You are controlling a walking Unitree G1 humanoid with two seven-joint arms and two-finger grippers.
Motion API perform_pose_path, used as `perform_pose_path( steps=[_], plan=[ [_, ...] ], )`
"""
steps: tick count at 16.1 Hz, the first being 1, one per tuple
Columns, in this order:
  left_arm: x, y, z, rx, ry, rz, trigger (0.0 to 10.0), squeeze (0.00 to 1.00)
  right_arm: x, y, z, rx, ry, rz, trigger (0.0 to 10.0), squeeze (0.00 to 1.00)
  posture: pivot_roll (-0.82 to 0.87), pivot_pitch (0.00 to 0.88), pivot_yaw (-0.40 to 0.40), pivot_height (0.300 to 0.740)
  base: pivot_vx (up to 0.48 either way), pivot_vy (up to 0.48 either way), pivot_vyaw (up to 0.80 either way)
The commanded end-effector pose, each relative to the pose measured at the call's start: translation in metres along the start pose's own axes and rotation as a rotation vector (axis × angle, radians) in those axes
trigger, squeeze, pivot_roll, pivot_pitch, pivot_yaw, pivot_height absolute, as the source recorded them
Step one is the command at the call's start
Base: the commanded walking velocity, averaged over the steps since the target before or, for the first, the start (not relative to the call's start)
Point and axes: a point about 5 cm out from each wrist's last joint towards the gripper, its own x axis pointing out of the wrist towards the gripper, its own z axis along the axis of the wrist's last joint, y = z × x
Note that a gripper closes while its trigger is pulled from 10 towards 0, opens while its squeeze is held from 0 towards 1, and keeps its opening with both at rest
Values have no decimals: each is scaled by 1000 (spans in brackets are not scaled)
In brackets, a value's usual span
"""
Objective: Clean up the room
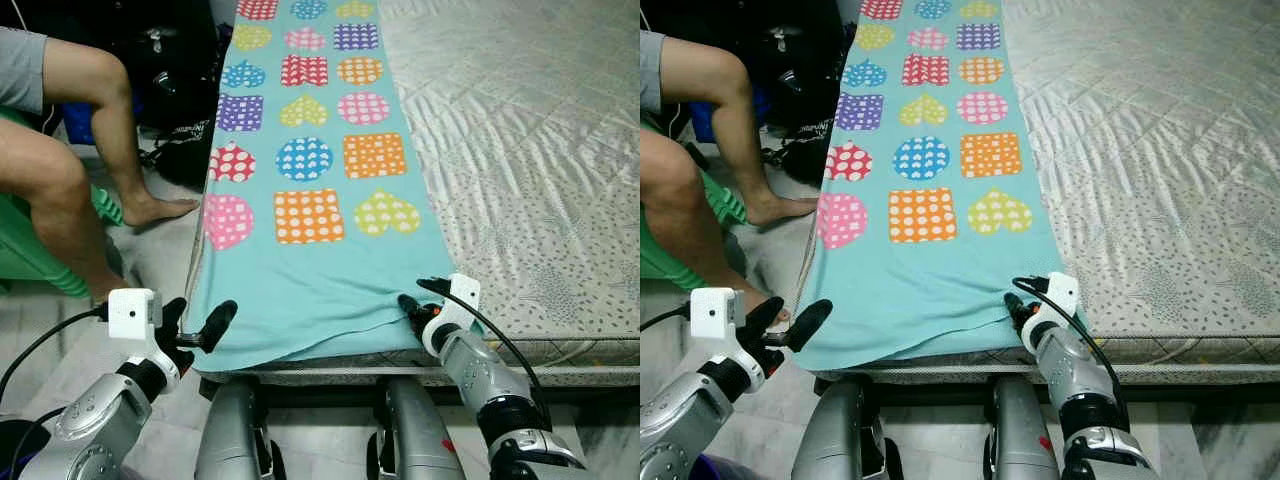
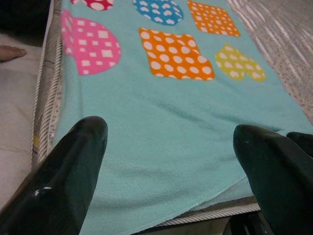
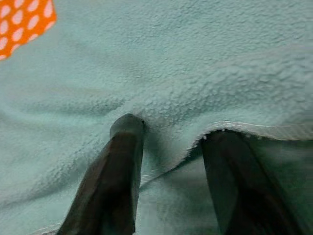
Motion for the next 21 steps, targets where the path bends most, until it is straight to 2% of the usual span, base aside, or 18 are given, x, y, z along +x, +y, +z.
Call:
perform_pose_path(
  steps=[1, 7, 12, 17, 18, 19, 20, 21],
  plan=[
    [-3, 4, -1, -3, 10, 24, 10000, 0, 0, -5, -3, 3, 15, -27, 0, 0, 131, 205, 62, 587, 0, 0, 0],
    [-2, 4, -1, -6, 9, 22, 10000, 0, -9, -24, -3, -19, 19, -58, 0, 0, 121, 205, 61, 587, 0, 0, 0],
    [0, 4, -1, -10, 7, 24, 10000, 0, -23, -46, -6, -51, 36, -74, 0, 0, 109, 201, 64, 587, 0, 0, 0],
    [2, 5, 0, -13, 3, 24, 10000, 0, -28, -42, -7, -30, 34, -35, 0, 0, 108, 191, 66, 587, 0, 0, 0],
    [2, 5, 0, -15, 2, 24, 10000, 0, -29, -35, -8, -21, 37, 29, 3176, 0, 109, 189, 66, 587, 0, 0, 0],
    [2, 5, 0, -16, 1, 24, 10000, 0, -30, -31, -8, -28, 44, 65, 4784, 584, 109, 189, 66, 587, 0, 0, 0],
    [2, 5, 1, -17, 0, 25, 10000, 0, -32, -30, -11, -34, 55, 78, 10000, 1000, 109, 189, 66, 587, 0, 0, 0],
    [2, 6, 1, -17, 0, 26, 10000, 0, -33, -30, -12, -22, 61, 77, 10000, 1000, 109, 189, 66, 587, 0, 0, 0]
  ],
)
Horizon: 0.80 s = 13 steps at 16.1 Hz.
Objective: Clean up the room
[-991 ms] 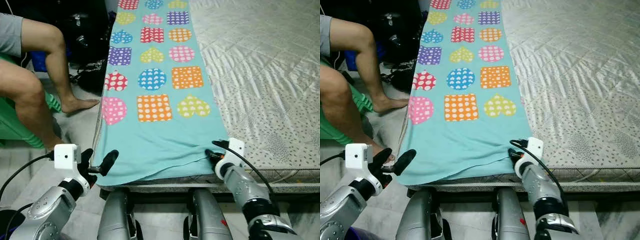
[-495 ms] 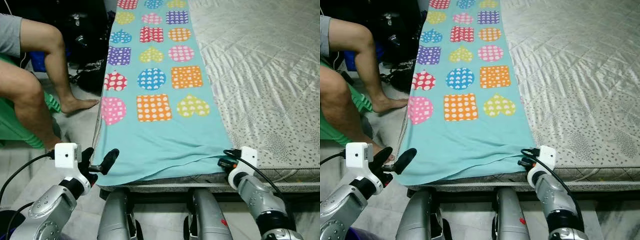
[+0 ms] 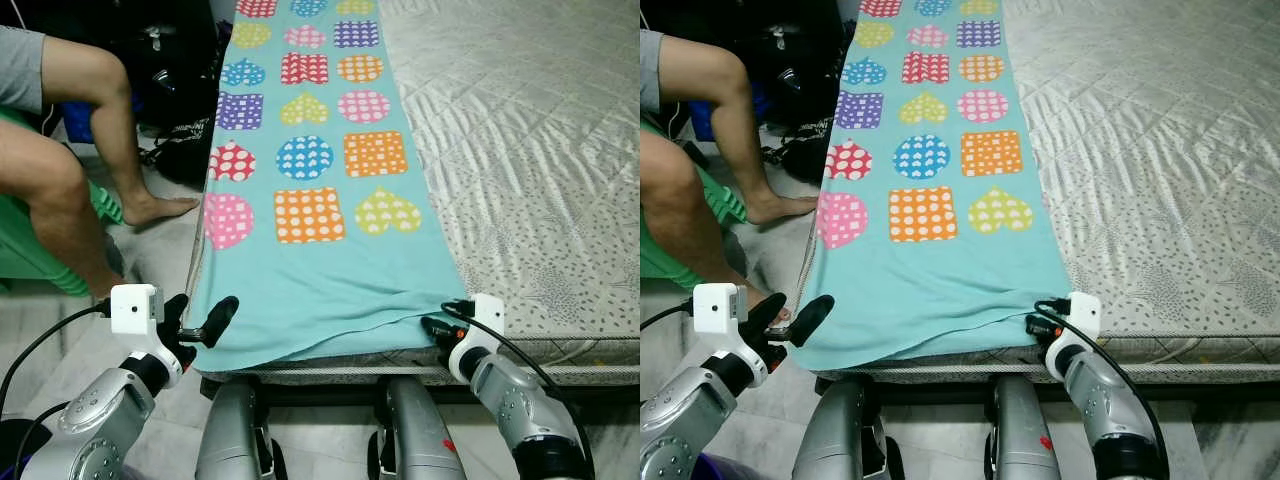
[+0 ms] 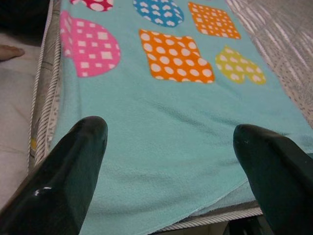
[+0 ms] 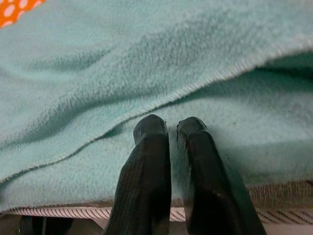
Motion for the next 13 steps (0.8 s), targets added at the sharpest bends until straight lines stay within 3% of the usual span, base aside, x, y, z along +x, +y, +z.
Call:
perform_pose_path(
  steps=[1, 8, 12, 13],
  plan=[
    [-3, 6, -2, -10, 8, 31, 10000, 0, -2, -3, -5, 34, 10, -11, 10000, 1000, 107, 184, 62, 587, 0, 0, 0],
    [-3, 6, -2, -20, 8, 32, 10000, 0, 14, 7, -3, 147, -15, -41, 10000, 1000, 124, 181, 62, 587, 0, 0, 0],
    [-6, 6, -2, -22, 10, 38, 10000, 0, 22, 14, -3, 143, -14, -40, 10000, 1000, 130, 188, 64, 587, 0, 0, 0],
    [-6, 6, -2, -24, 12, 39, 10000, 0, 23, 13, -2, 141, -18, -44, 10000, 75, 131, 193, 65, 587, 0, 0, 0]
  ],
)
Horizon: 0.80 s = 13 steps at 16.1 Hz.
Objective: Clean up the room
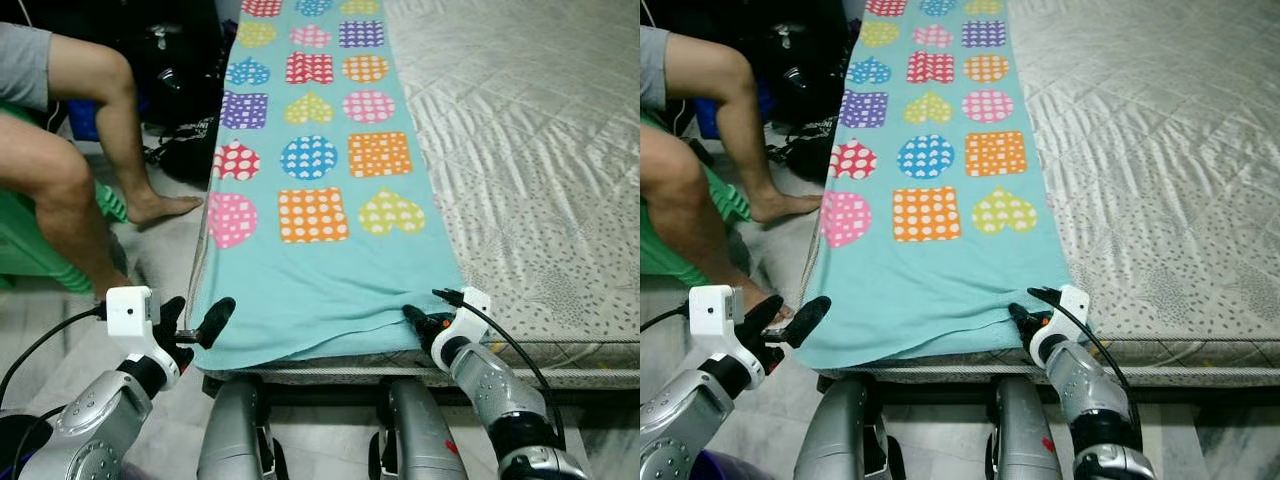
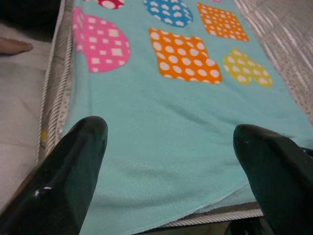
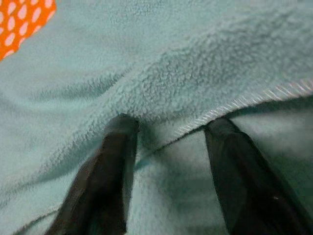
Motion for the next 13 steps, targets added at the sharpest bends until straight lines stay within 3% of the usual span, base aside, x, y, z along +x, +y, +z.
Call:
perform_pose_path(
  steps=[1, 5, 6, 7, 13],
  plan=[
    [-4, 4, -1, -3, 11, 25, 10000, 0, 1, -2, -3, 6, 10, -15, 10000, 0, 131, 193, 65, 587, 0, 0, 0],
    [-4, 4, -2, -10, 17, 28, 10000, 0, 4, -1, -2, -10, 12, -28, 10000, 0, 133, 198, 64, 587, 0, 0, 0],
    [-4, 4, -2, -10, 16, 30, 10000, 0, 6, 1, -2, -10, 11, -28, 5333, 0, 133, 198, 64, 587, 0, 0, 0],
    [-4, 4, -1, -10, 16, 32, 10000, 0, 7, 3, -2, -17, 10, -28, 0, 0, 135, 199, 63, 587, 0, 0, 0],
    [-4, 3, -1, -12, 15, 34, 10000, 0, 5, -5, -7, -58, 33, -78, 0, 0, 135, 200, 62, 587, 0, 0, 0]
  ],
)
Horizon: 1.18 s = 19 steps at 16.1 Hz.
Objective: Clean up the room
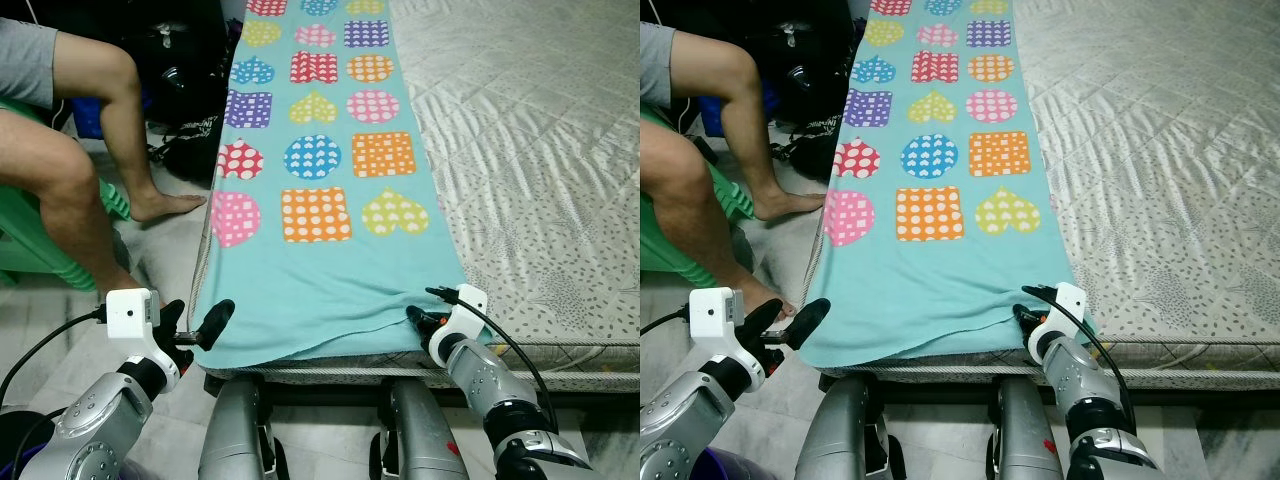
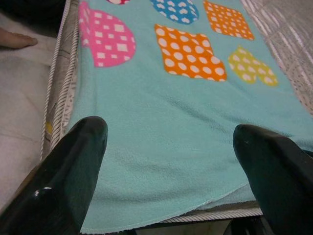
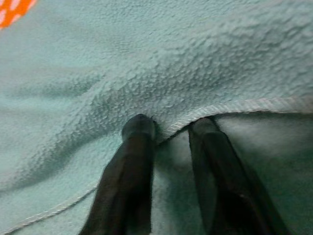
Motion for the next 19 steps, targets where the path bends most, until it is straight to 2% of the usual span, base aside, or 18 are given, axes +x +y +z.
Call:
perform_pose_path(
  steps=[1, 5, 13, 14, 15, 16, 19],
  plan=[
    [-3, 3, 1, 0, 2, 20, 10000, 0, -1, -4, -6, -6, 23, -26, 0, 0, 134, 200, 61, 587, 0, 0, 0],
    [-2, 3, 1, -1, 1, 20, 10000, 0, -2, -6, -7, -56, 21, -36, 0, 0, 131, 198, 60, 587, 0, 0, 0],
    [-1, 3, 2, -2, -3, 20, 10000, 0, -1, -5, -4, -34, -8, -36, 0, 0, 131, 194, 62, 587, 0, 0, 0],
    [-1, 3, 2, -5, -4, 22, 10000, 0, -1, -4, 1, 12, -38, -27, 7686, 133, 131, 194, 62, 587, 0, 0, 0],
    [-1, 3, 2, -6, -4, 23, 10000, 0, -2, -6, 2, 27, -46, -30, 10000, 937, 131, 195, 62, 587, 0, 0, 0],
    [-2, 4, 2, -7, -4, 24, 10000, 0, -2, -7, 4, 32, -57, -25, 10000, 1000, 131, 195, 61, 587, 0, 0, 0],
    [-2, 4, 2, -11, -4, 26, 10000, 0, -7, -17, 4, 37, -64, -30, 10000, 1000, 131, 195, 61, 587, 0, 0, 0]
  ],
)
